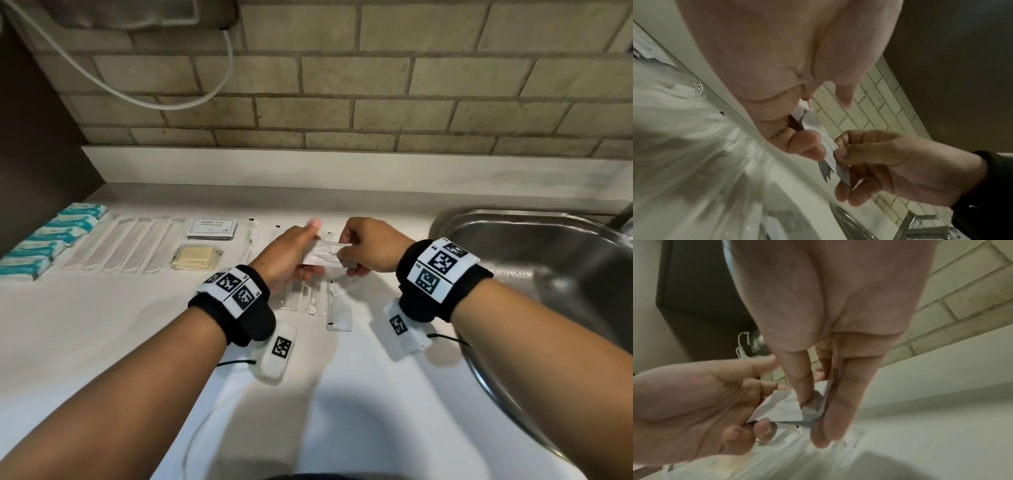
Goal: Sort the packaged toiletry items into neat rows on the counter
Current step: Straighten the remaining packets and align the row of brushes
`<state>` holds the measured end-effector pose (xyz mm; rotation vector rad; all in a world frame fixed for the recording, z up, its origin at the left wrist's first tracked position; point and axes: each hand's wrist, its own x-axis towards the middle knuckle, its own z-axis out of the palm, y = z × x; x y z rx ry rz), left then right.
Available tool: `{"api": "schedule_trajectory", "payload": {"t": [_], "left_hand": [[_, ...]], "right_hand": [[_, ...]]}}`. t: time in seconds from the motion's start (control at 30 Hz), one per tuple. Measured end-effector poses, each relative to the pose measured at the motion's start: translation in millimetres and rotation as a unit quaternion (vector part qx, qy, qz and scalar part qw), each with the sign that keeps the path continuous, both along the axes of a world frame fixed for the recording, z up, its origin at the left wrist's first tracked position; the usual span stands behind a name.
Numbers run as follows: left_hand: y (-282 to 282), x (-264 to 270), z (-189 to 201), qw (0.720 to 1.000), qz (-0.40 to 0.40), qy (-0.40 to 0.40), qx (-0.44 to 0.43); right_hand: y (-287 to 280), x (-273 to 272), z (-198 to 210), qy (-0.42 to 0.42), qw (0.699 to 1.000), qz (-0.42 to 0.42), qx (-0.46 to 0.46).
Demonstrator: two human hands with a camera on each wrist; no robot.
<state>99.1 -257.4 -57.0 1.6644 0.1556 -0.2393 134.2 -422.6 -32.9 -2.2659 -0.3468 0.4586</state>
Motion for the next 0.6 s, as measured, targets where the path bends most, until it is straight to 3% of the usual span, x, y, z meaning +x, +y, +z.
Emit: {"api": "schedule_trajectory", "payload": {"t": [0.1,0.2,0.33,0.6], "left_hand": [[5.0,-0.7,-6.8,0.995,-0.014,-0.019,0.100],[11.9,-0.8,-7.6,0.991,0.002,-0.017,0.130],[20.4,1.9,-3.4,0.989,0.029,-0.033,0.142],[21.6,1.7,-5.0,0.989,0.008,-0.038,0.144]], "right_hand": [[-4.1,-1.2,-4.4,-0.065,0.991,0.022,-0.117],[-8.2,-8.2,-12.1,-0.111,0.969,0.060,-0.211],[-11.8,-15.9,-33.2,-0.093,0.965,0.100,-0.226],[-6.6,-21.6,-46.5,-0.082,0.946,0.126,-0.287]]}}
